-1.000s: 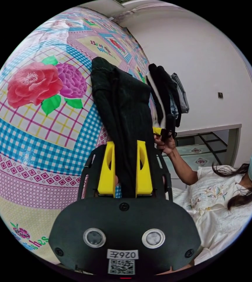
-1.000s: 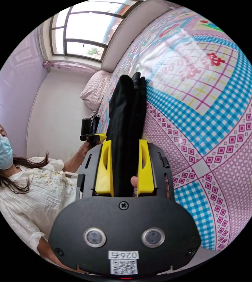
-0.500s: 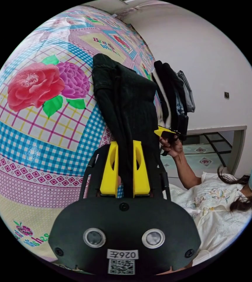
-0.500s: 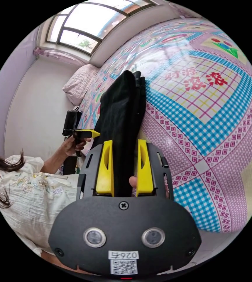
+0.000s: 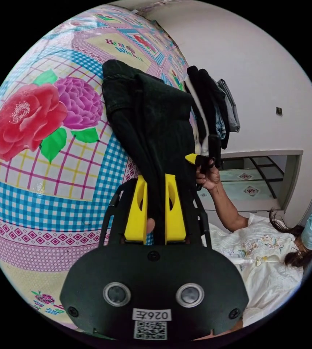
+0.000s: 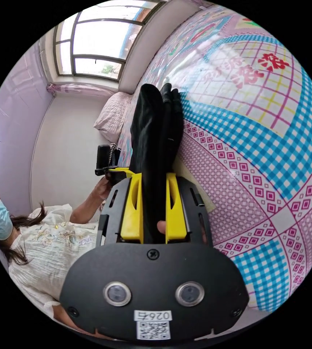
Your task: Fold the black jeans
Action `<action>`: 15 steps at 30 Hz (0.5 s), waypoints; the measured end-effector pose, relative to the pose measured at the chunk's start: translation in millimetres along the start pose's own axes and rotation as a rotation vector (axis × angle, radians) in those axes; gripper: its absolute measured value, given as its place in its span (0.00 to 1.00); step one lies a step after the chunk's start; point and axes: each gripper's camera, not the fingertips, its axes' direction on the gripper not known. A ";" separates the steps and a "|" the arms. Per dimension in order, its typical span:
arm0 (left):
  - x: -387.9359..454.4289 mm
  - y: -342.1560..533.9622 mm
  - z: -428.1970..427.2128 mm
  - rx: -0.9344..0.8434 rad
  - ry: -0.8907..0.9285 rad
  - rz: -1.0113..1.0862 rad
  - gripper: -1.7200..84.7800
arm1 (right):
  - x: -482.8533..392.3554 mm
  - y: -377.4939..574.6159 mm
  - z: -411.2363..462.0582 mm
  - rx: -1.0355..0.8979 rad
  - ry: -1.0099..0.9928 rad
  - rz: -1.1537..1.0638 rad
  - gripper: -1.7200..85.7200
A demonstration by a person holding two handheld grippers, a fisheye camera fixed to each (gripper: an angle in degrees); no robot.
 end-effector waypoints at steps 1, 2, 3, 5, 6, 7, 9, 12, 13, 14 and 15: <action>-0.4 3.0 2.0 0.013 -0.004 0.016 0.11 | -1.0 3.0 8.6 -0.015 0.018 -0.019 0.09; 0.0 4.8 3.1 0.022 -0.009 0.031 0.11 | -0.5 4.9 17.4 -0.033 0.027 -0.030 0.09; -0.6 8.1 5.2 0.040 -0.010 0.051 0.12 | 0.6 5.4 22.5 -0.042 0.026 -0.030 0.09; -6.7 10.1 8.8 0.055 0.015 0.054 0.12 | 5.1 8.0 45.7 -0.068 0.022 -0.017 0.08; -12.3 8.8 11.6 0.049 0.029 0.049 0.11 | 5.6 9.1 51.8 -0.072 0.026 -0.016 0.08; -17.8 6.2 14.5 0.032 0.042 0.042 0.10 | 5.5 11.8 64.9 -0.079 0.040 -0.008 0.08; -23.0 3.3 18.9 0.012 0.041 0.013 0.10 | -1.7 17.3 86.4 -0.089 0.116 -0.005 0.07; -7.8 9.6 25.5 0.034 -0.087 0.037 0.09 | -42.9 36.9 131.7 -0.065 0.413 -0.080 0.06; -1.2 14.2 29.2 0.045 -0.132 0.062 0.09 | -65.2 49.3 155.3 -0.046 0.556 -0.137 0.06; -0.2 16.4 31.0 0.047 -0.145 0.066 0.09 | -85.3 62.7 181.6 -0.037 0.689 -0.194 0.06; -2.3 20.9 34.2 0.050 -0.145 0.054 0.09 | -93.7 69.6 195.4 -0.037 0.750 -0.223 0.06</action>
